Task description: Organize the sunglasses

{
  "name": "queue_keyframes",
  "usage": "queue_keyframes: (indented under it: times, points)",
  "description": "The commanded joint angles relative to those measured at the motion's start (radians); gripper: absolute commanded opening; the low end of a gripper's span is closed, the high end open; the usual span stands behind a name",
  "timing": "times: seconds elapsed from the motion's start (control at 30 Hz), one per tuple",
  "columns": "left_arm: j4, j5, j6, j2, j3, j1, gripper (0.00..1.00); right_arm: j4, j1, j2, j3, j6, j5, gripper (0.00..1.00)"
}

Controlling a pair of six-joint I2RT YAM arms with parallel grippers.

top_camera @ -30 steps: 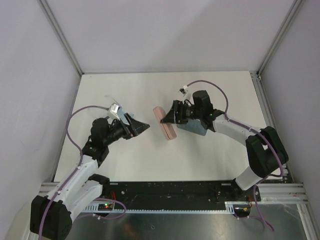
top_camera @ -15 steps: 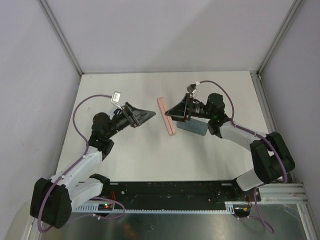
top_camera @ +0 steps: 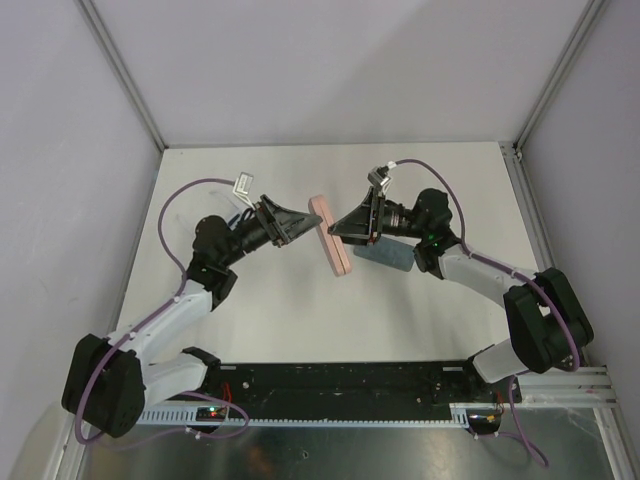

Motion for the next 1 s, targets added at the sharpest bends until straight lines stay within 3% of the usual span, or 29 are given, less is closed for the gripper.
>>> queue_keyframes:
  times: [0.0, 0.13, 0.33, 0.47, 0.6, 0.7, 0.8, 0.97]
  points:
    - [0.060, 0.000, -0.014, 0.018, 0.040, -0.010, 0.79, 0.086, 0.012, -0.032, -0.003, 0.034, -0.015, 0.39]
    - [0.065, 0.000, -0.013, 0.022, 0.034, -0.010, 0.72, 0.106, 0.016, -0.027, -0.004, 0.052, -0.018, 0.38]
    - [0.065, -0.001, -0.002, 0.025, 0.036, -0.015, 0.88, 0.049, 0.018, -0.037, -0.004, 0.015, -0.017, 0.37]
    - [0.065, 0.008, 0.001, 0.036, 0.038, -0.020, 0.89, 0.019, 0.018, -0.042, -0.004, -0.007, -0.014, 0.37]
    - [0.068, 0.002, 0.005, 0.031, 0.027, -0.021, 0.64, 0.026, 0.017, -0.042, -0.005, -0.001, -0.015, 0.36]
    - [0.086, 0.001, 0.010, 0.021, 0.017, -0.021, 0.51, 0.096, 0.012, -0.038, -0.012, 0.054, -0.021, 0.36]
    - [0.123, 0.017, 0.008, 0.006, 0.011, -0.020, 0.43, 0.230, -0.008, -0.026, -0.030, 0.158, -0.032, 0.36]
    - [0.192, 0.064, -0.011, -0.005, 0.017, -0.018, 0.41, 0.437, -0.048, -0.007, -0.055, 0.315, -0.043, 0.36]
